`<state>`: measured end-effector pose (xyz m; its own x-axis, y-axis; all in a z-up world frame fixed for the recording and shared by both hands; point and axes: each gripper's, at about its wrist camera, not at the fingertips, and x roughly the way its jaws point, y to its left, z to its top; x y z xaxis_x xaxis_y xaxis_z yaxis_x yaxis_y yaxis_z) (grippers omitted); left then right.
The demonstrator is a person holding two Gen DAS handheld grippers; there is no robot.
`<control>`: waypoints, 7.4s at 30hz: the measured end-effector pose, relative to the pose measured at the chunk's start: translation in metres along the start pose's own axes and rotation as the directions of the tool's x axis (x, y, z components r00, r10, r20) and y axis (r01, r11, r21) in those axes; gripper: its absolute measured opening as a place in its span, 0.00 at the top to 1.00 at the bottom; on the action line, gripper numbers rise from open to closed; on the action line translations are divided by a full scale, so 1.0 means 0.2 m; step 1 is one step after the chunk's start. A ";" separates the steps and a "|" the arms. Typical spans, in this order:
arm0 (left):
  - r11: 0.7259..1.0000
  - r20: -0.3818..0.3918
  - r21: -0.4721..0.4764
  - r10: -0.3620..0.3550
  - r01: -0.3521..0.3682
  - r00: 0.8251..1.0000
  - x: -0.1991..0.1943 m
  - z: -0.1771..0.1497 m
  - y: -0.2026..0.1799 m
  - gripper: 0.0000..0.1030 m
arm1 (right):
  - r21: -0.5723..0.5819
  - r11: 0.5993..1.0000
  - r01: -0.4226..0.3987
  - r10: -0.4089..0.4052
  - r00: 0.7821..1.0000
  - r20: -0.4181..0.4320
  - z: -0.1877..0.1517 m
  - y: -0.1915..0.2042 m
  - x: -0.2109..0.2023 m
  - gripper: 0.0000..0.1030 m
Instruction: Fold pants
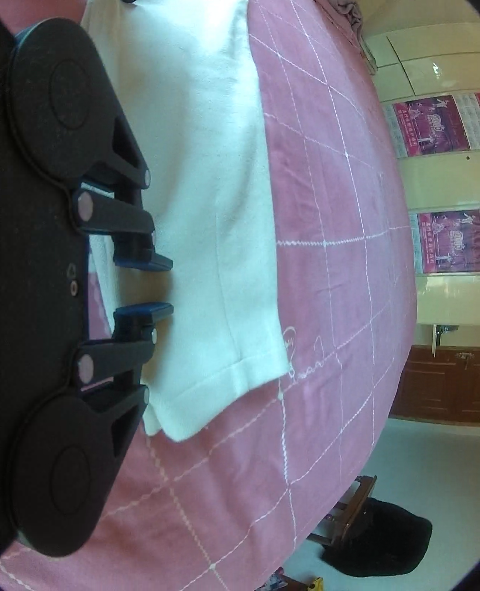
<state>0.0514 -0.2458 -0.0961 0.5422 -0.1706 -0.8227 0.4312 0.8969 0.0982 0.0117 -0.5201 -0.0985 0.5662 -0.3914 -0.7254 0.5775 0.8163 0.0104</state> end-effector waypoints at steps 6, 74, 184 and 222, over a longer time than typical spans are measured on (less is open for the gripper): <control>1.000 0.010 0.020 -0.012 0.011 1.000 -0.03 0.01 -0.07 0.22 | -0.015 1.000 -0.005 0.005 1.000 0.004 -0.03 0.03 -0.04 0.73; 0.888 -0.027 -0.447 -0.137 0.110 0.990 -0.09 0.04 0.87 0.07 | -0.160 0.906 -0.391 0.378 0.920 -0.108 -0.08 1.27 -0.18 0.77; 0.944 -0.082 -0.303 0.108 -0.128 0.991 -0.07 -0.29 1.00 0.17 | -0.323 0.876 -0.358 0.321 0.933 -0.164 -0.29 1.55 -0.19 0.23; 0.547 0.027 -0.834 -0.086 0.070 0.996 -0.07 -0.57 1.87 0.17 | -0.300 0.887 -0.350 0.324 0.937 -0.134 -0.32 1.77 -0.18 0.55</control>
<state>0.1225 0.1384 -0.1130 0.5225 -0.2577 -0.8128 -0.3277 0.8193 -0.4705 0.1585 -0.1900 -0.1117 0.6386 -0.0453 -0.7682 0.1381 0.9888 0.0565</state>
